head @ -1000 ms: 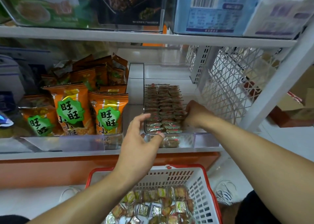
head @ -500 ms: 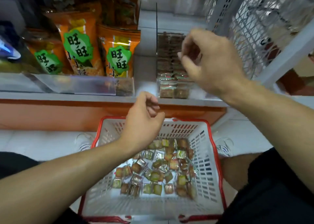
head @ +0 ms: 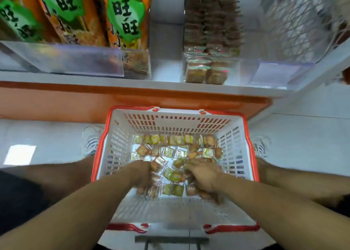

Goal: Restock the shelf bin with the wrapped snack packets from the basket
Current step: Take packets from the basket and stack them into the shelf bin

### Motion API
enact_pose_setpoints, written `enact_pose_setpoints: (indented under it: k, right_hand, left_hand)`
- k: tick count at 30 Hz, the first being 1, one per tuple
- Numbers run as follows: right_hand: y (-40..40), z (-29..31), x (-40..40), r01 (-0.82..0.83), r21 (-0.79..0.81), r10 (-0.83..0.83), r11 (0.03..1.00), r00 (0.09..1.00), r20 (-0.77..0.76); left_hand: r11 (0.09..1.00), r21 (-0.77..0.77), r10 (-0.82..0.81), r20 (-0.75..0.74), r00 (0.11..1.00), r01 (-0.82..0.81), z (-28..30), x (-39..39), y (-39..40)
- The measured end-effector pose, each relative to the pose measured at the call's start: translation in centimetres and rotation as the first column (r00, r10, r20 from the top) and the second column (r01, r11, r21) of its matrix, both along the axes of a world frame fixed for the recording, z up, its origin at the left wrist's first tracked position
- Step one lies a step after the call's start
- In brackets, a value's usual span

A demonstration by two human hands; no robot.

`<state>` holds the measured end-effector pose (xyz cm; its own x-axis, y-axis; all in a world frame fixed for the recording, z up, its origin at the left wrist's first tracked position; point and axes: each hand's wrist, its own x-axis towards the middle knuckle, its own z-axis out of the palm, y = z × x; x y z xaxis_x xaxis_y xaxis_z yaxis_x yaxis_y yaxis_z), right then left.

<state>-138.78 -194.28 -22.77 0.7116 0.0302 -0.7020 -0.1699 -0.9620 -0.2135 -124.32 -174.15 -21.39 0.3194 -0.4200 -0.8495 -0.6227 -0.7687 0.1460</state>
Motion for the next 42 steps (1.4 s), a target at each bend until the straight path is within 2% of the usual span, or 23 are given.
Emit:
enact_pose_setpoints:
  k: [3, 6, 9, 15, 21, 26, 32, 38, 40, 42]
  right_hand:
    - [2.2, -2.8, 1.2, -0.109, -0.049, 0.114, 0.993, 0.988, 0.104]
    - [3.6, -5.0, 2.7, -0.044, -0.126, 0.048, 0.991, 0.998, 0.029]
    - [3.8, -6.3, 3.9, -0.072, -0.162, 0.072, 0.984, 0.997, -0.006]
    - [4.3, -7.3, 4.2, -0.216, -0.078, 0.216, 0.973, 0.976, -0.007]
    - [4.3, -7.8, 4.4, -0.255, -0.001, 0.255, 0.967, 0.966, -0.034]
    - [5.1, -8.3, 4.6, -0.076, 0.087, 0.084, 0.993, 0.991, -0.101]
    - [5.4, -8.6, 4.9, 0.0, 0.184, 0.018, 0.983, 0.995, -0.096]
    - [5.7, -8.4, 4.9, 0.321, 0.277, -0.227, 0.906, 0.919, -0.322]
    - [5.4, -7.0, 5.6, 0.381, 0.301, -0.262, 0.874, 0.892, -0.368]
    - [4.6, -4.4, 6.8, 0.343, 0.305, -0.221, 0.888, 0.902, -0.37]
  left_hand:
    - [0.994, 0.001, 0.112, -0.029, 0.993, -0.112, -3.9, -2.6, 0.5]
    - [0.987, -0.1, 0.126, 0.0, 0.992, -0.125, -6.7, -4.0, 1.2]
    - [0.983, -0.081, 0.161, -0.017, 0.987, -0.162, -8.7, -4.0, 1.2]
    - [0.997, 0.013, 0.075, -0.026, 0.997, -0.075, -10.0, -4.0, 1.1]
    - [0.998, 0.039, 0.05, -0.057, 0.997, -0.048, -10.9, -3.8, 0.3]
    - [0.998, -0.051, -0.045, -0.032, 0.998, 0.043, -11.1, -3.9, 0.7]
    - [0.974, 0.037, -0.224, -0.005, 0.975, 0.224, -11.0, -3.6, 0.3]
    - [0.981, 0.043, -0.191, 0.082, 0.978, 0.188, -10.4, -3.4, 0.5]
    - [0.995, 0.019, -0.098, 0.024, 0.995, 0.098, -9.4, -2.8, 0.1]
    - [0.997, 0.011, 0.082, -0.121, 0.989, -0.081, -8.0, -1.8, -0.5]
